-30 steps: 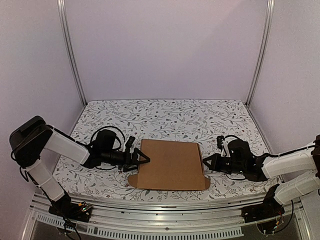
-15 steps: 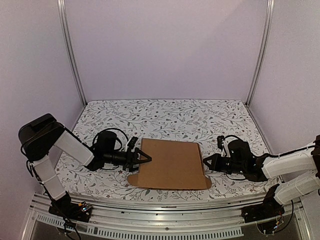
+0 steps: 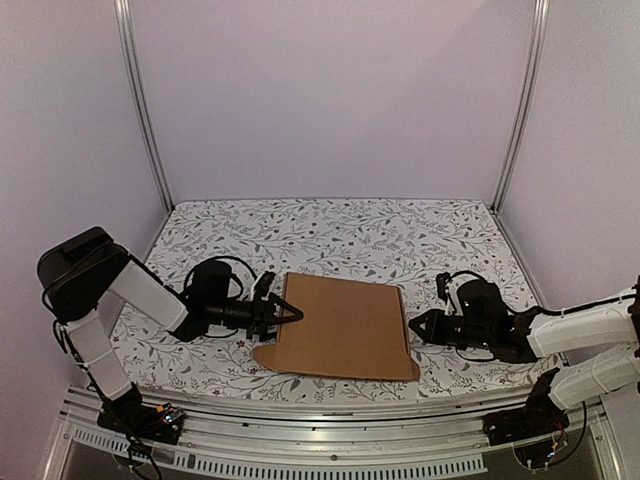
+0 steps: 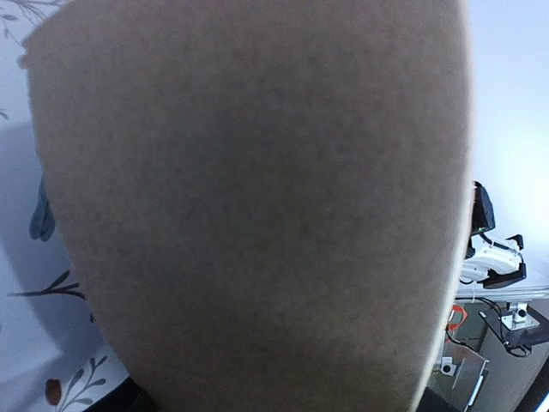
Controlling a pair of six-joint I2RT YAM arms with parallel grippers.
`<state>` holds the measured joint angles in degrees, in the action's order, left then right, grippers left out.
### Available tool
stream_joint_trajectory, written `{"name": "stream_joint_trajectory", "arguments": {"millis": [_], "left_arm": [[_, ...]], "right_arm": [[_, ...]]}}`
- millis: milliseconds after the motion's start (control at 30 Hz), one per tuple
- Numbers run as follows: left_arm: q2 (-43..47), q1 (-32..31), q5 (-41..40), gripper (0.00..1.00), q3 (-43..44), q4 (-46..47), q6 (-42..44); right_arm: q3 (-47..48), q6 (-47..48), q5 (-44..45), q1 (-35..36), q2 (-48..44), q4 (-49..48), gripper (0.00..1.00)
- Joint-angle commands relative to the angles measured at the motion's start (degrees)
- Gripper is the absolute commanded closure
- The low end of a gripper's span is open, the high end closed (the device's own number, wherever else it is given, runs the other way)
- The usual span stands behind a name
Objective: Fold the paper box
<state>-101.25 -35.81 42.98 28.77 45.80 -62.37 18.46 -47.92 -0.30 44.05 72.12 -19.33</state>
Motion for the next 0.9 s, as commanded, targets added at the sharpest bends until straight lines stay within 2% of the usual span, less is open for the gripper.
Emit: {"name": "stream_joint_trajectory", "arguments": {"millis": [0,233,333,433,533,733,867], "left_arm": [[2.58,0.37,1.11,0.46,0.23,2.18,0.67],[7.96,1.40,-0.38,0.46,-0.48,2.62,0.01],[10.05,1.99,-0.46,0.46,-1.16,4.40,-1.41],[11.95,2.52,0.53,0.45,-1.33,5.73,-2.30],[14.05,3.49,2.00,0.45,-1.48,6.18,-2.95],[17.47,5.62,3.98,0.45,-2.41,8.76,-7.92],[19.77,6.68,6.65,0.46,-2.29,7.23,-10.19]], "right_arm": [[-0.66,2.69,2.33,-0.63,-3.54,13.23,0.82],[4.36,6.29,5.06,-0.58,-16.31,24.21,0.39],[6.78,7.53,5.20,-0.63,-20.48,27.32,0.17],[8.73,9.18,4.10,-0.63,-23.66,28.57,0.02],[10.78,12.88,1.20,-0.60,-25.27,28.55,0.01],[15.28,19.69,-12.30,-0.63,-24.55,27.54,0.01],[18.86,25.29,-17.78,-0.63,-24.03,27.85,0.01]]}}
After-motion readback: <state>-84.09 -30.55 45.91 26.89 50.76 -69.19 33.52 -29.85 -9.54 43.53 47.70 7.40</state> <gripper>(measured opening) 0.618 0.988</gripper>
